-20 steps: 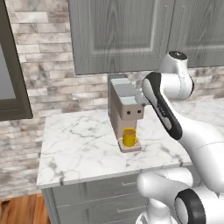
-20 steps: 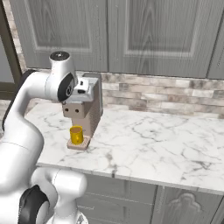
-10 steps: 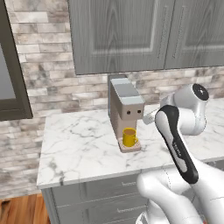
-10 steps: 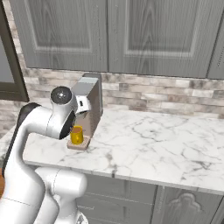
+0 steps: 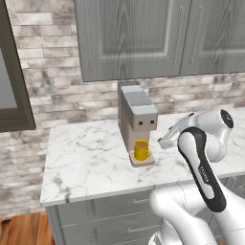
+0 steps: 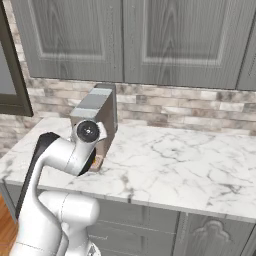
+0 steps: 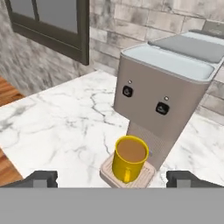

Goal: Pick up the brewed coffee from the coffee machine and place it next to the breakfast plate on the dining counter.

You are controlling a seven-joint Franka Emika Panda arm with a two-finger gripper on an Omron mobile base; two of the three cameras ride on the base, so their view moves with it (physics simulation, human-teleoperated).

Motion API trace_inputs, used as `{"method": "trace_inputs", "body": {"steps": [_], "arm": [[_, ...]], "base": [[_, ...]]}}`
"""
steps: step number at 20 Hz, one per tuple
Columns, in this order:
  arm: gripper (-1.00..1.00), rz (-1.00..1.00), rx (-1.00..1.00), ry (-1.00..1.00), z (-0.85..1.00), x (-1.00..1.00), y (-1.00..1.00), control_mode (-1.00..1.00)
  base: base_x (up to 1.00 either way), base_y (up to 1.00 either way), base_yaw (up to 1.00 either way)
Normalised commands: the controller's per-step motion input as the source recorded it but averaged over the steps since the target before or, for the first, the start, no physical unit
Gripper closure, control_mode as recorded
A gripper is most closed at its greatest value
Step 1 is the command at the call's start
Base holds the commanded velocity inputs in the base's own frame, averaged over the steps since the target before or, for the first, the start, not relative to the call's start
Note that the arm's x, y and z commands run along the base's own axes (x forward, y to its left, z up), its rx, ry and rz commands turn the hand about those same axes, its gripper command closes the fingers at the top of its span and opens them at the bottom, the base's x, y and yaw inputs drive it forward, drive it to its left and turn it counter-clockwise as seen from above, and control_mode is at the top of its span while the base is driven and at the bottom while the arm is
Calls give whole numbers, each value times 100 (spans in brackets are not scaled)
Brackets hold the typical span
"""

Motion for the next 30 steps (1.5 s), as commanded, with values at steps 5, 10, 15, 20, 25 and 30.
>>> {"method": "trace_inputs", "body": {"steps": [5, 10, 15, 20, 25, 30], "arm": [[-100, 19, 13, 0, -25, 0, -1, -100], [-100, 19, 11, 0, -15, 2, 0, -100], [-100, 20, 9, 0, -10, 7, 0, -100], [-100, 17, 3, 2, -23, 3, 2, -100], [-100, 3, 0, 7, -24, 6, 5, -100], [-100, -1, 0, 5, -17, 8, 0, -100]], "base": [[0, 0, 0], [0, 0, 0], [0, 0, 0], [0, 0, 0], [0, 0, 0], [0, 0, 0]]}}
